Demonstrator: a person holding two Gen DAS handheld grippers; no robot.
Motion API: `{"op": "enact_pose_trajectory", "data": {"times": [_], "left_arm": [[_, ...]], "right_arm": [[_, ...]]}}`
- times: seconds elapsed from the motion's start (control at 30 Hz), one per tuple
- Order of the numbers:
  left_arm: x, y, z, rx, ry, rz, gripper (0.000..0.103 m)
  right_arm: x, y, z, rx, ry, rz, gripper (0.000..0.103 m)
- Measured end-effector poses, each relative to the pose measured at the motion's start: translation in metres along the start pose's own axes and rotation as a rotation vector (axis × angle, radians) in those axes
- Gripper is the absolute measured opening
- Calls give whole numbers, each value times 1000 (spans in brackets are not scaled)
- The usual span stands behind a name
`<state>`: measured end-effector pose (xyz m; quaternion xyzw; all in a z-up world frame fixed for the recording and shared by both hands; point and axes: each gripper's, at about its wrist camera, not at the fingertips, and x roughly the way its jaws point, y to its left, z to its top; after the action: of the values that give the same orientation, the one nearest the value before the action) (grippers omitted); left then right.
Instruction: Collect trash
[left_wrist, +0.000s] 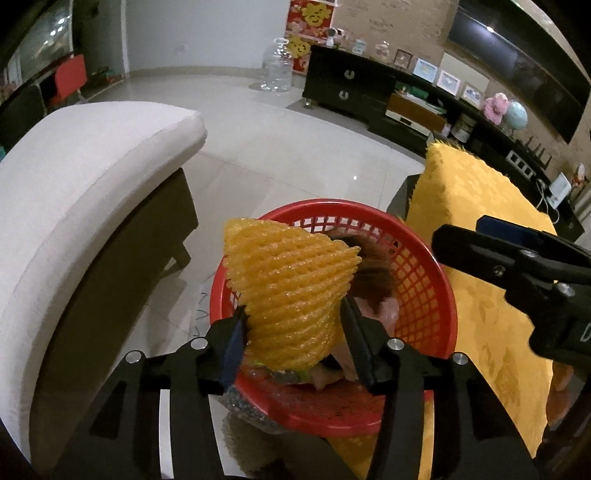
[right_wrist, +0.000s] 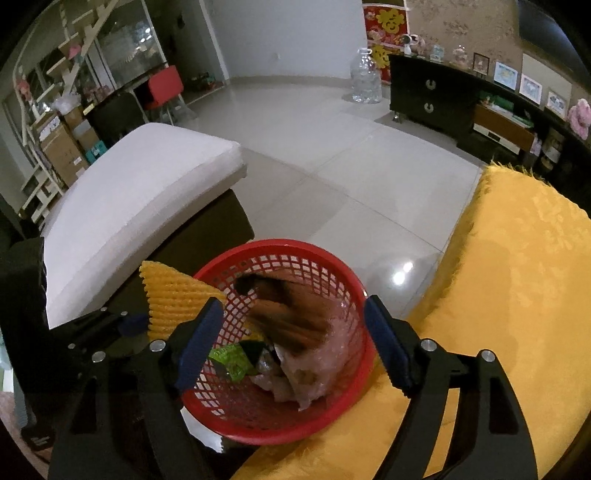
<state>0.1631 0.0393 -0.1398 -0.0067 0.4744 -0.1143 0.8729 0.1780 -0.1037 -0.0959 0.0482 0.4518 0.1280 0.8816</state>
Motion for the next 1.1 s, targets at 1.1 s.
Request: {"op": "enact_pose_trajectory", "data": {"times": [1.1], "left_arm": [[-159,-16,-10,13,-299,195,89]], "right_arm": [[-143,-6,-54,55,-286,-105,96]]}}
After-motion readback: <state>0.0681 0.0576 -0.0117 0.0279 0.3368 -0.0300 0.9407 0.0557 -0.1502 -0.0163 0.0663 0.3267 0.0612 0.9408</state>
